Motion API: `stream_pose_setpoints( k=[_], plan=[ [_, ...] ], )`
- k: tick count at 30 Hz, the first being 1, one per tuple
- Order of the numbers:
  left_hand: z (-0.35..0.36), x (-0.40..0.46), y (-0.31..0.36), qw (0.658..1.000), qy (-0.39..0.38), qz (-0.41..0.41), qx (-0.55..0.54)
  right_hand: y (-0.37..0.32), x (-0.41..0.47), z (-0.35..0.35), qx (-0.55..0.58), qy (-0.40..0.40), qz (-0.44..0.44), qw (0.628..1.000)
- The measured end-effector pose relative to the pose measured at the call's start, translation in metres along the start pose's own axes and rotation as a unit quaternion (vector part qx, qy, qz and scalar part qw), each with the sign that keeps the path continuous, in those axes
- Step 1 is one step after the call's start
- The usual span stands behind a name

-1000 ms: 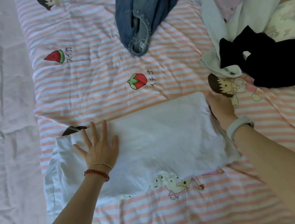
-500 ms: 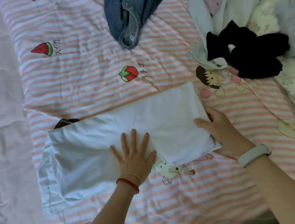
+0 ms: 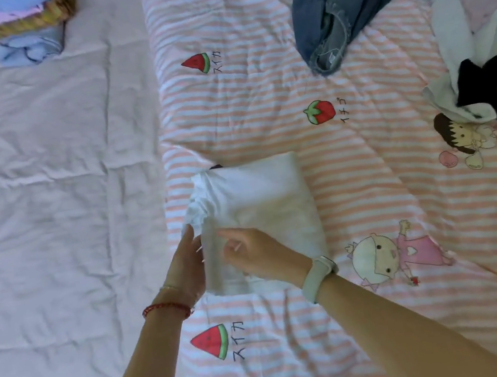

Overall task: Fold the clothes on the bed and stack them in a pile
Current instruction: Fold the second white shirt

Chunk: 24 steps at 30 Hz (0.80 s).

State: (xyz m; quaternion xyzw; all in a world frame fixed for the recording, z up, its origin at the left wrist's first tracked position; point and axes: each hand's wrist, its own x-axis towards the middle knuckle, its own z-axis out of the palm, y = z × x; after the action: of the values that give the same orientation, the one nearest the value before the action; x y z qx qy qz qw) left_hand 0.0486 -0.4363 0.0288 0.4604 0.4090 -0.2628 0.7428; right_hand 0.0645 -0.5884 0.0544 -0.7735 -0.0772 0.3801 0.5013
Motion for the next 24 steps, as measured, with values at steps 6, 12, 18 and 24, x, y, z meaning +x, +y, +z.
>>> stream_pose_setpoints(
  k=[6,12,18,24],
  plan=[
    [0.035,0.012,-0.013,0.886,0.18,0.167,0.393,0.043,-0.022,-0.018,-0.191,0.379,-0.054,0.904],
    [0.013,0.012,-0.024,0.89,0.274,0.2,0.304,0.062,-0.003,-0.021,-0.344,0.245,0.054,0.905],
    [-0.008,0.012,-0.013,0.821,0.279,0.252,0.43,0.071,0.012,-0.003,-0.414,0.22,0.092,0.879],
    [0.041,0.036,-0.004,0.589,0.17,0.401,0.681,0.06,0.038,-0.016,-0.455,0.267,0.001,0.85]
  ],
)
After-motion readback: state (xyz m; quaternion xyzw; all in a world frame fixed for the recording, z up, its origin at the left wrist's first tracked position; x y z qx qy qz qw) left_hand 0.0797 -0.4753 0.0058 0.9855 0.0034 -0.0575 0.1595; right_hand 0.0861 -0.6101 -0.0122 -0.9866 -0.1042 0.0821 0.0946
